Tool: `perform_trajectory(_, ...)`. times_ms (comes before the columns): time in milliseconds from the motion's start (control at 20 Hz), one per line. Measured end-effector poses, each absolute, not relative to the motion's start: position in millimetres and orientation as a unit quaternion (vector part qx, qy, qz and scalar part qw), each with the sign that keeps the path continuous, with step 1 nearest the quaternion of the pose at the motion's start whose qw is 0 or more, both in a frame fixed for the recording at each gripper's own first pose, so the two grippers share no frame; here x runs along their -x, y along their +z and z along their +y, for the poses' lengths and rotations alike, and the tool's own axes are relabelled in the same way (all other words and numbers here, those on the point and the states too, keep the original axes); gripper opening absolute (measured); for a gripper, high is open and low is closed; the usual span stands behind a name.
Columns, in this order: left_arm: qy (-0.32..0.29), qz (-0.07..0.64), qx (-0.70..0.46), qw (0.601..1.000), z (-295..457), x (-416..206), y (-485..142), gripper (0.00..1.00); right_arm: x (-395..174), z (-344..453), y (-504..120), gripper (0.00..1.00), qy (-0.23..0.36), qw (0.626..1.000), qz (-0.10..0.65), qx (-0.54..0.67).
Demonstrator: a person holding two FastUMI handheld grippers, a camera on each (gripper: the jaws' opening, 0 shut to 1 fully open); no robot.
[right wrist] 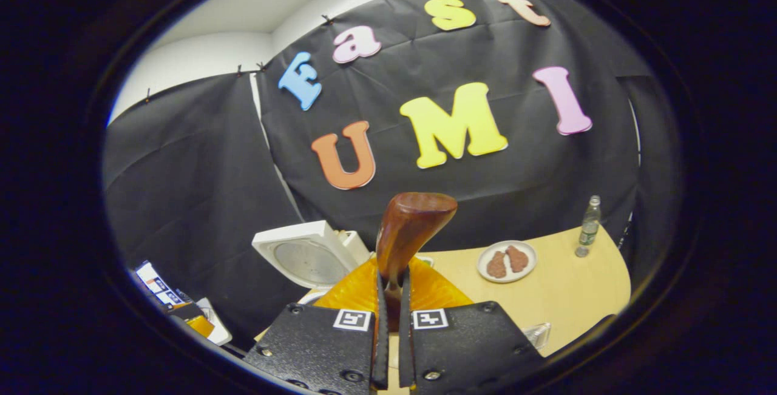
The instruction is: Close the left gripper, press the button to open the rice cooker; take a wooden spoon from the chopstick holder with the right hand, scoop a spoonful of rice and pour it into the rice cooker, then put the wooden spoon back into the chopstick holder.
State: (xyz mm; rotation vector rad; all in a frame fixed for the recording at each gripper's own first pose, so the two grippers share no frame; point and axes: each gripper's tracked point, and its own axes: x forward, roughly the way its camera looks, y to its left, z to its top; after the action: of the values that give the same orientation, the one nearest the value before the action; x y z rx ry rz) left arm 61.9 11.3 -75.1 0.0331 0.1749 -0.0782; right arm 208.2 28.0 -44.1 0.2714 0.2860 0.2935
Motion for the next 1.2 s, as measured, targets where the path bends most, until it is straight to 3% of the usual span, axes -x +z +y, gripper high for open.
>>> perform_trajectory(450,-0.064,0.071,0.012,0.995,-17,-90,-73,0.94,-182,-96,-83,0.12,0.02,0.977,0.162,-0.139)
perform_trajectory(1200,-0.043,0.104,0.009,0.994,-27,-107,-77,0.94,-202,-157,-225,0.12,-0.036,0.954,0.246,-0.168)
